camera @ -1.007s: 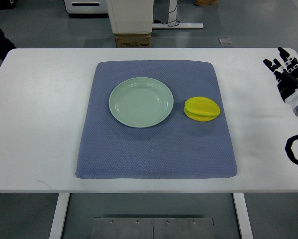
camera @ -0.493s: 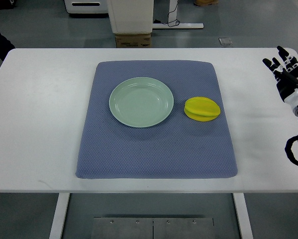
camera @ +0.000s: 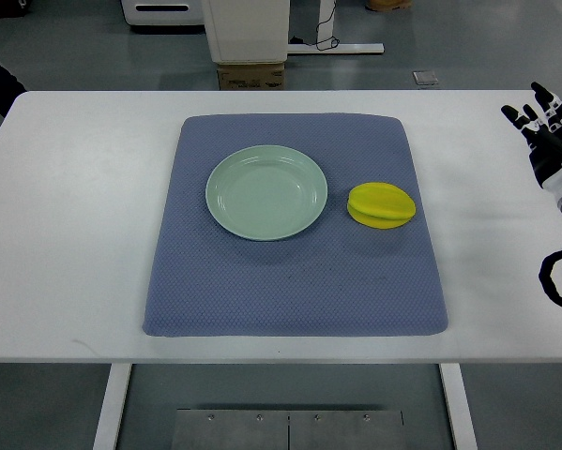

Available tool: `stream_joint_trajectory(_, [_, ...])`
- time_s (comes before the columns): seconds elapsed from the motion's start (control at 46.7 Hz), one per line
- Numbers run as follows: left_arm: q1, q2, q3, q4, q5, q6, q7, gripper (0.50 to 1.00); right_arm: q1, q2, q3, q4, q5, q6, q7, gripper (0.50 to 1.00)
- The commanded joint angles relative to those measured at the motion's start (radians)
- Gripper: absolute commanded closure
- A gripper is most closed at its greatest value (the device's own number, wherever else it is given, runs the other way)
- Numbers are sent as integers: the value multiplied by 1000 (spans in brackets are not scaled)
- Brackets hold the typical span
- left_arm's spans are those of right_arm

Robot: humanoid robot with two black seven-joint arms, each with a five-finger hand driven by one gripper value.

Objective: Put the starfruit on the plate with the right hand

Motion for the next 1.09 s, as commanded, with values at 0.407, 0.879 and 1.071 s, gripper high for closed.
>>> stream_joint_trajectory(0.407, [0, 0, 0, -1, 0, 0, 0, 500, 8, -4, 11, -19, -3, 16, 48, 500])
stream_joint_trajectory(0.879, [0, 0, 0, 0, 0, 0, 0, 500, -30, -43, -85, 147, -138, -70, 53, 500])
stream_joint_trajectory(1.071, [0, 0, 0, 0, 0, 0, 0, 500, -32, -44, -102, 231, -259, -174, 53, 500])
